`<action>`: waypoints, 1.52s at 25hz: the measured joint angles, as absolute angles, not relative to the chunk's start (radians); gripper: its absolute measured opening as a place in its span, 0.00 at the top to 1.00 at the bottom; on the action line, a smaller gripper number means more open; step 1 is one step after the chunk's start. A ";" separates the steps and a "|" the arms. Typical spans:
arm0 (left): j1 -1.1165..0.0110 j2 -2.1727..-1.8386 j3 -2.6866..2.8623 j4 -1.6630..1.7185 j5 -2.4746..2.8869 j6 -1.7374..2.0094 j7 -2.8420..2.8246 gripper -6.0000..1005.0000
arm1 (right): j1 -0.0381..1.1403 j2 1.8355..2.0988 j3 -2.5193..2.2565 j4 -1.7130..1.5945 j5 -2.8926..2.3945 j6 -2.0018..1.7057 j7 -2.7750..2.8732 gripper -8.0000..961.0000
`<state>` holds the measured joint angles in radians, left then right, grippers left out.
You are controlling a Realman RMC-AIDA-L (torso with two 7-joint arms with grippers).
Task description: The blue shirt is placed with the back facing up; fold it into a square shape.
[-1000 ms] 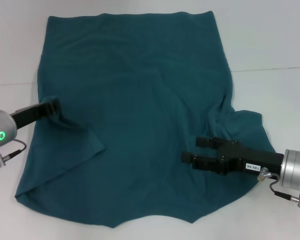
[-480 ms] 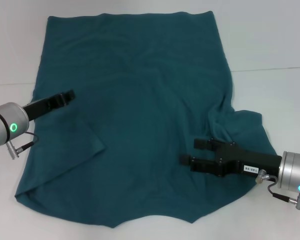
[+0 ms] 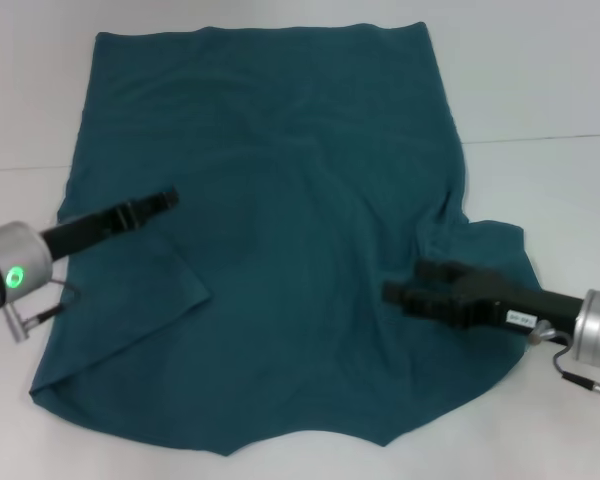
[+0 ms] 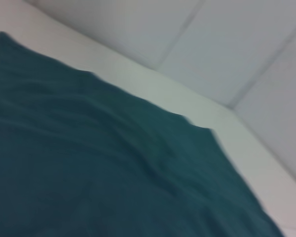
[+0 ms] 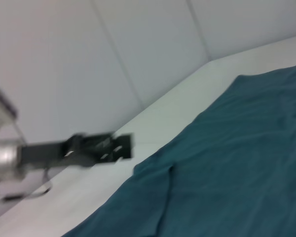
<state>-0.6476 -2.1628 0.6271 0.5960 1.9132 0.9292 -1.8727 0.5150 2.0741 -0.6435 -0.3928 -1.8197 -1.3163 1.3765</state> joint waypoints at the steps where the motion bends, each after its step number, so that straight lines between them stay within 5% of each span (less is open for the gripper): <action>1: -0.634 -2.163 0.627 0.607 1.913 0.970 -1.860 0.47 | 0.511 2.071 -0.632 -0.394 -1.820 -1.315 1.385 0.05; 8: -0.530 -2.163 0.627 0.641 1.916 1.223 -1.665 0.24 | 0.481 2.025 -0.593 -0.421 -1.822 -1.314 1.503 0.05; 12: -0.488 -2.163 0.630 0.649 1.934 1.325 -1.570 0.24 | 0.454 2.005 -0.593 -0.479 -1.827 -1.302 1.584 0.05; 22: -0.438 -2.163 0.631 0.650 1.970 1.470 -1.413 0.25 | 0.425 1.908 -0.594 -0.552 -1.909 -1.218 1.874 0.05; 31: -0.438 -2.161 0.632 0.664 2.007 1.555 -1.391 0.25 | 0.439 1.893 -0.570 -0.634 -2.048 -1.177 2.065 0.05; 38: -0.446 -2.161 0.646 0.665 2.035 1.560 -1.351 0.25 | 0.508 1.912 -0.581 -0.624 -2.086 -1.168 2.095 0.05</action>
<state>-0.4458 -2.1608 0.6456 0.6650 2.0351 1.5597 -1.3510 0.5080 1.9122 -0.5809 -0.6238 -2.0856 -1.1683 2.0951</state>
